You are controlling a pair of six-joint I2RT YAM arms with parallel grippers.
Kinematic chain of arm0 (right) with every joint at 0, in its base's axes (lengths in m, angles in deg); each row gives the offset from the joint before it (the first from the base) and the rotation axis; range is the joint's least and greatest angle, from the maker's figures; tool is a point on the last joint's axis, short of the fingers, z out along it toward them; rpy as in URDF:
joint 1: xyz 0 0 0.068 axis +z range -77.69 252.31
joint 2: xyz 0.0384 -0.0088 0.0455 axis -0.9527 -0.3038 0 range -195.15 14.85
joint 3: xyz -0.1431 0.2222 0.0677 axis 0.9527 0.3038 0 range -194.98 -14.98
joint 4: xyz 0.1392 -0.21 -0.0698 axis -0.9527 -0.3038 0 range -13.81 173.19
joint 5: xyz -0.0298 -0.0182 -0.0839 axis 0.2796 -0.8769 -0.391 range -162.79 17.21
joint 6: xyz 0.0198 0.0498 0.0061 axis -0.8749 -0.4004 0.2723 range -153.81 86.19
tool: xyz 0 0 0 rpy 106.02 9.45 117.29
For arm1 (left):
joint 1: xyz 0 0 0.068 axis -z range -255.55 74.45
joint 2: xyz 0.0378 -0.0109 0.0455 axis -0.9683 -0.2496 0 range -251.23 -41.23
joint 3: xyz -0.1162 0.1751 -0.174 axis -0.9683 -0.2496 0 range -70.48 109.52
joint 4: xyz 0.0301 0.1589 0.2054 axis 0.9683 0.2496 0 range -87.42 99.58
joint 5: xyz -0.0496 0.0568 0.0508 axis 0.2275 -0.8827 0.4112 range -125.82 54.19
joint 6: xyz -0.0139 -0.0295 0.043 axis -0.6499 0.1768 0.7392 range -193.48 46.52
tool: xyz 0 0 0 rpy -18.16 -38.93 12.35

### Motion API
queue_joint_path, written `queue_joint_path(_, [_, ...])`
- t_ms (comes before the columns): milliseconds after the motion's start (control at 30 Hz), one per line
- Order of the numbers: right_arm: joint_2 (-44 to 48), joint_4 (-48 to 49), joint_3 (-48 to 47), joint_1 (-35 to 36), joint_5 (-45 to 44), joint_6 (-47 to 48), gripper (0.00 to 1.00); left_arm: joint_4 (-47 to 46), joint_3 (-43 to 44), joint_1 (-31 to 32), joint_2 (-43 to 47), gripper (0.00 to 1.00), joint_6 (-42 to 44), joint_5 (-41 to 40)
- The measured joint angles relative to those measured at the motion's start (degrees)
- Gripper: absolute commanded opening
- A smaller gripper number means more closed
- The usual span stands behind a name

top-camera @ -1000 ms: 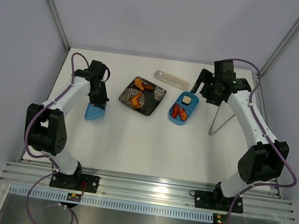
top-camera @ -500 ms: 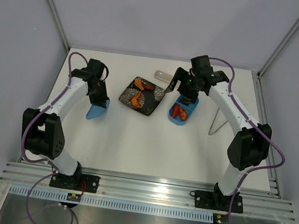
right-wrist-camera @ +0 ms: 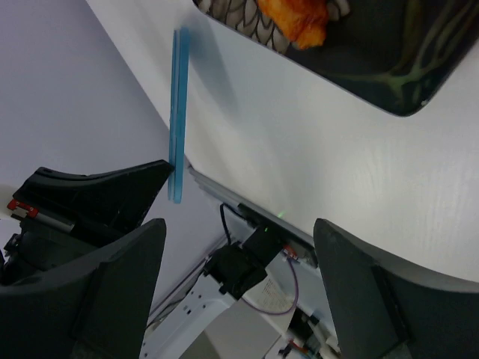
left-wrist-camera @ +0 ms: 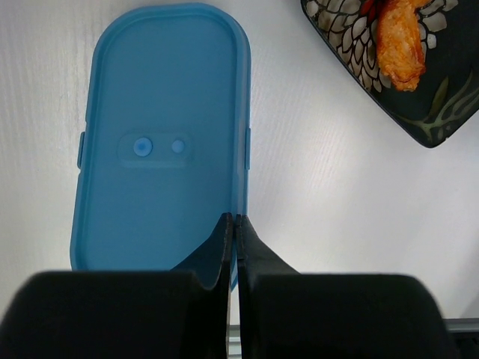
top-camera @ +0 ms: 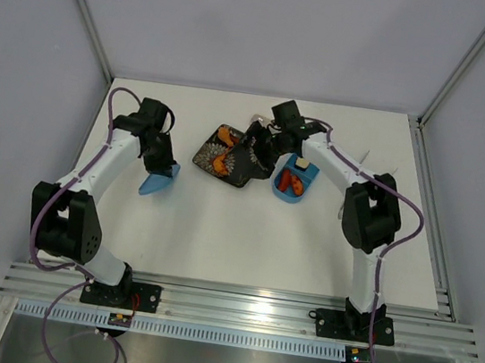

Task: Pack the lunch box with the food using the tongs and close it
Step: Pick up the box lid from the center of the board.

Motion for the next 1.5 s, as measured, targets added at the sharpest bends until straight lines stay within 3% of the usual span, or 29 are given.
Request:
queue_joint_path(200, [-9.42, 3.21, -5.57, 3.65, 7.69, -10.8, 0.85, -0.04, -0.83, 0.02, 0.66, 0.0, 0.02, 0.04])
queue_joint_path(533, [-15.72, 6.21, -12.92, 8.35, 11.93, -22.88, 0.83, -0.15, -0.92, 0.02, 1.4, 0.0, 0.02, 0.11])
queue_joint_path(900, [-20.39, 6.36, -16.24, 11.56, 12.55, -27.45, 0.8, -0.35, -1.86, 0.02, 2.47, 0.0, 0.35, 0.31])
queue_joint_path(1167, [-26.71, 6.16, -24.35, 12.76, 12.41, -30.51, 0.79, -0.37, -1.86, 0.02, 2.49, 0.0, 0.68, 0.52])
queue_joint_path(1500, [-31.45, 5.35, -31.69, 14.51, 12.31, -32.46, 0.65, -0.35, -1.86, 0.02, 3.28, 0.0, 0.9, 0.85])
